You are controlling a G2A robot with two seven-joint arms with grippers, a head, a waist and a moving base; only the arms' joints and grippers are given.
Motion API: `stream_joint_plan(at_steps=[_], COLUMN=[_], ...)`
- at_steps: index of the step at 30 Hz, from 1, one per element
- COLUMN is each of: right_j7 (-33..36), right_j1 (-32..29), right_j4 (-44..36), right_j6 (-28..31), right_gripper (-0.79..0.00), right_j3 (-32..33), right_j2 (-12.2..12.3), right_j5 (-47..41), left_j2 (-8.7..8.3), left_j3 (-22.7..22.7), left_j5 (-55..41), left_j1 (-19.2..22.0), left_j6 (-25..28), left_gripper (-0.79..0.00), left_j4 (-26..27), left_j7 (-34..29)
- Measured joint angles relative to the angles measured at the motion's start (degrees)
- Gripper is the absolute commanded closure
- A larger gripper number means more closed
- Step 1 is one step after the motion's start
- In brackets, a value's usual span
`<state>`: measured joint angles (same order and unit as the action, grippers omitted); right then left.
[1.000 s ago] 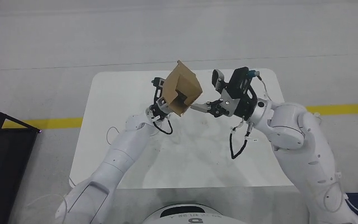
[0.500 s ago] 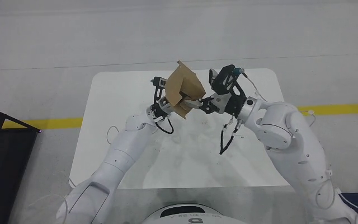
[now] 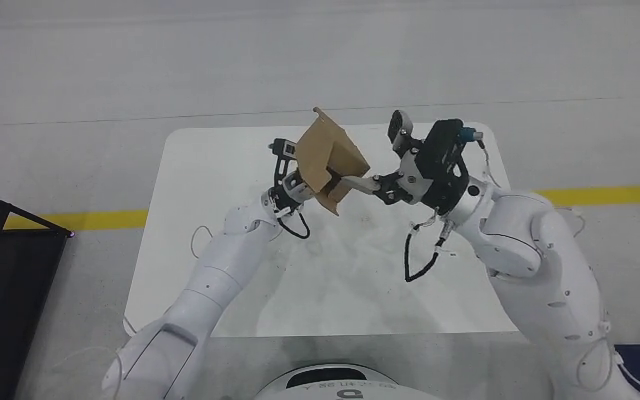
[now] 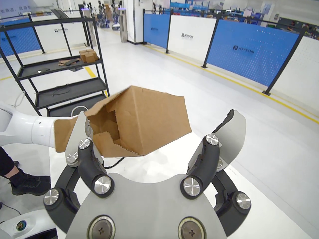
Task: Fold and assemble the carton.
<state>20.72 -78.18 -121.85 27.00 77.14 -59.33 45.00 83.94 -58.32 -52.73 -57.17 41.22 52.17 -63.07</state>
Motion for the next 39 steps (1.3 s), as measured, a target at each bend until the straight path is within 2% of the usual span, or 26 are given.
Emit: stream_joint_plan(at_steps=[3, 5, 7, 11, 14, 22, 39], right_j7=[-2.53, -2.61, -2.22, -1.49, -0.93, -0.20, 5.46], right_j1=[-1.25, -1.56, -1.91, -2.27, -1.93, 0.23, 3.61], right_j4=[-0.79, -1.06, -1.64, -2.79, -2.96, -2.57, 0.74], right_j6=[6.40, 10.66, 14.42, 18.36, 18.62, 19.15, 14.07], right_gripper=[-0.662, -0.600, -0.579, -0.493, -0.456, -0.446, -0.394], right_j3=[1.36, 1.86, 2.00, 0.69, -0.80, -5.16, -8.00], right_j2=[0.32, 0.58, 0.81, 1.01, 0.99, 0.76, 0.57], right_j5=[1.02, 2.83, 5.52, 10.09, 12.41, 14.89, 11.65], left_j2=[0.42, 0.70, 1.05, 1.57, 1.80, 2.24, 2.46], left_j3=[-0.08, -0.03, 0.14, 0.57, 1.10, 1.95, 1.66], left_j5=[-2.25, -3.54, -4.78, -5.09, -2.77, 1.90, 3.80], left_j1=[0.31, 0.66, 1.22, 2.34, 3.22, 4.37, 3.82], left_j6=[-0.20, -0.68, -1.34, -2.10, -1.67, -0.44, -1.61], left_gripper=[0.000, 0.000, 0.000, 0.000, 0.000, 0.000, 0.000], left_j4=[-1.81, -3.11, -4.58, -7.17, -8.98, -11.11, -9.48], left_j7=[-0.20, -0.68, -1.35, -2.09, -1.68, -0.43, -1.60])
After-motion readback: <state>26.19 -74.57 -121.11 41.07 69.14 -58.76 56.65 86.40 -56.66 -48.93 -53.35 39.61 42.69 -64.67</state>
